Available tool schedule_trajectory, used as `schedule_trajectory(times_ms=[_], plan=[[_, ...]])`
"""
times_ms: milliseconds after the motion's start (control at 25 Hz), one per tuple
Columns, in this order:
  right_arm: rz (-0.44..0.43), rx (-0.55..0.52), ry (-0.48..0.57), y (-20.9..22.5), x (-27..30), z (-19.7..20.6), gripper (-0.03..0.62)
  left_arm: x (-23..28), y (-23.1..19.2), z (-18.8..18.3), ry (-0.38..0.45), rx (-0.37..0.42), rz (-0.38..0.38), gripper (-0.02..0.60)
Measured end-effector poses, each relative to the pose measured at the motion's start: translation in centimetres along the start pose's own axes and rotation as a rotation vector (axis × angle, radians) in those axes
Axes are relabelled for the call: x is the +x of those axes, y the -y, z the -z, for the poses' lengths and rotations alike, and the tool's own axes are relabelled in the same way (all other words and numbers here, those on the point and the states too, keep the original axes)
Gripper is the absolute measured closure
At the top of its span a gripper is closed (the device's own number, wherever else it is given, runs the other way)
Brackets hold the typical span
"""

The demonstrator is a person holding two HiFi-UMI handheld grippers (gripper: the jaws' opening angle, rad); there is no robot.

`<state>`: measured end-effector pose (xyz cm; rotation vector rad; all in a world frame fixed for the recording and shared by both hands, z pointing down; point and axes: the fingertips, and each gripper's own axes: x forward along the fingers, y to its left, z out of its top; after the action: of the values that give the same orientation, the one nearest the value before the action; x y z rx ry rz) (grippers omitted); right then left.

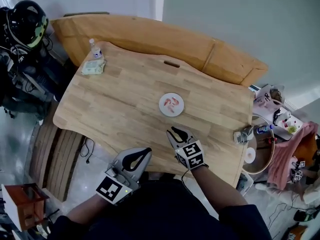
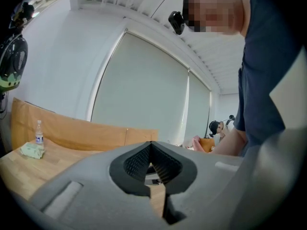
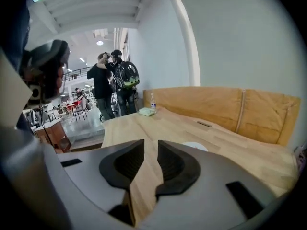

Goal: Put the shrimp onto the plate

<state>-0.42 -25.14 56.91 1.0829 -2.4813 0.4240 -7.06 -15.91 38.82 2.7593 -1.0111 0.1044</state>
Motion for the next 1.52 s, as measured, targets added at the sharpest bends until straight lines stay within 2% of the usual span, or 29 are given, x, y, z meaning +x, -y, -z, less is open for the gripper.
schedule_trajectory(times_ms=[240, 480, 640, 840, 1120, 1520], plan=[[0.020, 0.015, 0.138, -4.2, -6.2, -4.3, 0.553, -0.6, 1.7, -0.1, 0.016, 0.015, 0.071, 0.584], [0.044, 0.019, 0.259, -7.4, -11.1, -7.2, 0.575, -0.5, 3.7, -0.4, 0.019, 0.037, 0.148, 0.584], [0.041, 0.011, 0.315, -9.2, -13.5, -8.6, 0.582, -0.5, 4.9, -1.0, 0.065, 0.045, 0.194, 0.584], [0.053, -0.002, 0.337, -10.5, -15.3, -8.8, 0.583, -0.8, 5.7, 0.0, 0.019, 0.039, 0.198, 0.584], [0.034, -0.023, 0.379, -11.9, -16.3, -9.6, 0.585, -1.1, 6.6, 0.2, 0.021, 0.044, 0.213, 0.584], [0.020, -0.014, 0.370, -12.2, -16.5, -9.5, 0.585, -1.4, 6.8, 0.7, 0.013, 0.037, 0.201, 0.584]])
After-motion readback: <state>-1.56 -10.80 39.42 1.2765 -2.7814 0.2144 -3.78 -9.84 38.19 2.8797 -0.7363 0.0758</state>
